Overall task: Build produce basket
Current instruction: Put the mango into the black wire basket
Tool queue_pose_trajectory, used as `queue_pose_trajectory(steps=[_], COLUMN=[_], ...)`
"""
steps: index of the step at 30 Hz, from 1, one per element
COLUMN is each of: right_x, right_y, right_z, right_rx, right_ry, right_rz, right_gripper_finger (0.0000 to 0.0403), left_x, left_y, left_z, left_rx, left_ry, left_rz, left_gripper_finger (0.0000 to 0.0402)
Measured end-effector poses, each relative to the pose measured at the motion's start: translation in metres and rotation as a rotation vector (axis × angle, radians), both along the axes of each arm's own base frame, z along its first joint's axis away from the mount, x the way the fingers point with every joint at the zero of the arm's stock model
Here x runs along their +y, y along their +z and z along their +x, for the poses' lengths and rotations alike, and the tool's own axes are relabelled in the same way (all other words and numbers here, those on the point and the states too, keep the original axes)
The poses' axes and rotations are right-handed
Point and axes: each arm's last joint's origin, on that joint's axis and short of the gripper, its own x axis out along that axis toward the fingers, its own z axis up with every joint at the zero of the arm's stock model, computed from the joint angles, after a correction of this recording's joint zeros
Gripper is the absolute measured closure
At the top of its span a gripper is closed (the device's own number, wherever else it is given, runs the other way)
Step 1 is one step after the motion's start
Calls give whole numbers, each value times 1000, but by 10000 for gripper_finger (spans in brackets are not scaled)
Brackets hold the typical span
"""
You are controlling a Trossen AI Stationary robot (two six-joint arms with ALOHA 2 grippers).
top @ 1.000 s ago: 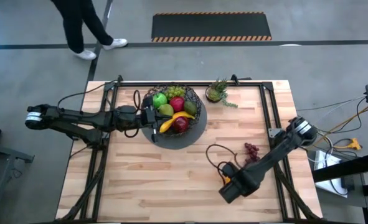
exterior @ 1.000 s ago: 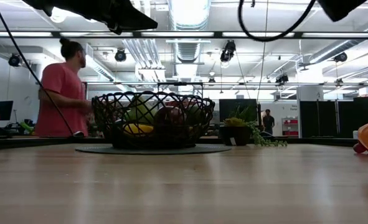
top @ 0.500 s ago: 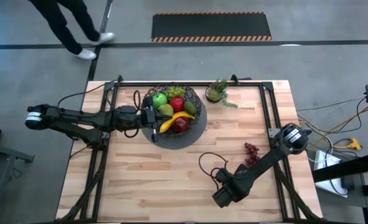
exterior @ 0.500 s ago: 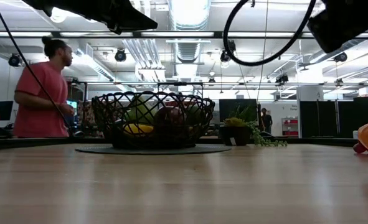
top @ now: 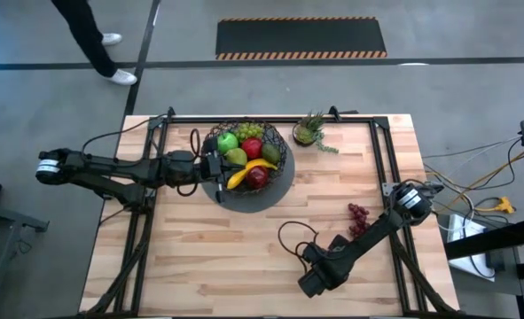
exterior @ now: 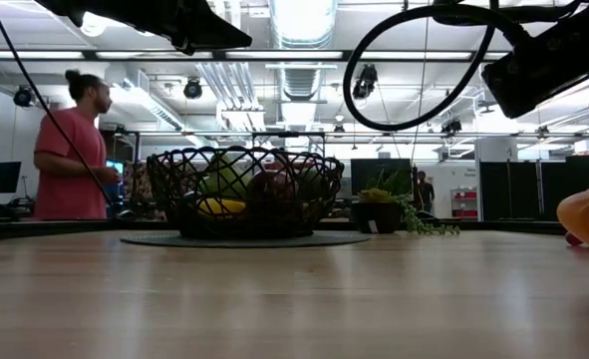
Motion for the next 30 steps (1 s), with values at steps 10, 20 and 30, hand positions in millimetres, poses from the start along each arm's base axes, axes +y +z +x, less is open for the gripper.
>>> queue_pose_trajectory(steps=[10,20,30], right_x=[-2,-27,-70], right_y=[3,50,118], right_z=[-1,-1,5], right_rx=[7,-179,-604], right_ry=[23,106,254], right_rz=[-1,-115,-574], right_gripper_finger=[223,217,218], left_x=[-3,-14,-14], left_y=[-4,4,-11], left_z=[0,-14,-29], left_rx=[7,-127,-139], left_ry=[-11,-66,-66], left_rz=[-1,47,47], left_gripper_finger=[401,401,401])
